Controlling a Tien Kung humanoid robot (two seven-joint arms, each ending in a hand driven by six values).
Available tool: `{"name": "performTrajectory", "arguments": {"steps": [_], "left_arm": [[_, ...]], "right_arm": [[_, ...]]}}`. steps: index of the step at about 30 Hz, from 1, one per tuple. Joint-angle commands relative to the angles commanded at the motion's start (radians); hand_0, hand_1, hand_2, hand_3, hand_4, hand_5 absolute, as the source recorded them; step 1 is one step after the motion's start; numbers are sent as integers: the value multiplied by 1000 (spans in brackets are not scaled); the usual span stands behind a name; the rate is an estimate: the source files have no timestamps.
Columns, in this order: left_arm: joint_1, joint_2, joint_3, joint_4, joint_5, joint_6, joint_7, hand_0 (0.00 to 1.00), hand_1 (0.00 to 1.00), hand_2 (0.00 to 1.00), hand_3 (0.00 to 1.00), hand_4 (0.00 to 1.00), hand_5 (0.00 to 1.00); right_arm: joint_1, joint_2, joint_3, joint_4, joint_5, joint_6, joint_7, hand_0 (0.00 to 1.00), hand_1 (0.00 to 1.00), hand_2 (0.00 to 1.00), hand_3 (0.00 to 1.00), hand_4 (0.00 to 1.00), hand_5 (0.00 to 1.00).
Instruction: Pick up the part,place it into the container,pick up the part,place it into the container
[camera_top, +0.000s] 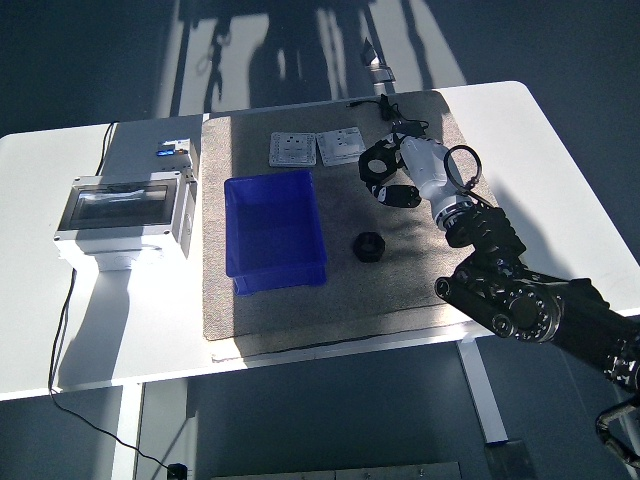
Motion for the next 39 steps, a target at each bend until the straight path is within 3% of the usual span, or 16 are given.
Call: {"name": "performTrajectory", "arguments": {"steps": [4,5,7,10,11,16,17,27,33,39], "left_arm": [[0,0,-4,0,6,0,1,705,698,663,417,847,998],[-1,0,-5,0,8,0,2,705,698,663,417,850,998],[-3,-1,-6,0,10,-1,4,705,698,663,417,850,998],[-5,-2,1,0,4,-2,7,705,698,663,417,850,998],[-3,-2,2,0,0,-2,7,705,698,663,426,848,998],[-2,-2,0,0,-1,-2,11,705,698,663,426,848,998],[-3,-2,-1,0,2,-3,12,705,698,663,425,848,998],[-6,-1,-7,0,12,-7,12,705,698,663,425,846,998],[-1,-3,-6,0,2,-5,10,705,698,663,423,844,998],[4,-4,-6,0,-5,-4,9,705,698,662,422,846,998]], "right_arm": [[13,17,-66,104,-35,27,-10,766,493,471,598,402,2],[17,24,-88,129,-28,38,-6,773,545,572,622,410,2],[24,36,-136,171,3,70,2,773,545,572,622,410,2],[23,38,-202,186,32,105,2,773,545,572,622,410,2],[21,36,-213,185,31,107,1,877,847,897,998,690,132],[21,35,-240,178,22,113,-7,877,847,897,998,690,132],[21,36,-245,173,21,114,-9,980,948,965,998,712,160],[-7,28,-208,160,-21,109,-28,998,996,979,998,727,208],[-109,-51,-76,239,-53,71,-107,998,998,998,998,744,226],[-211,-113,42,287,-38,103,-216,998,973,970,998,744,239]]}}
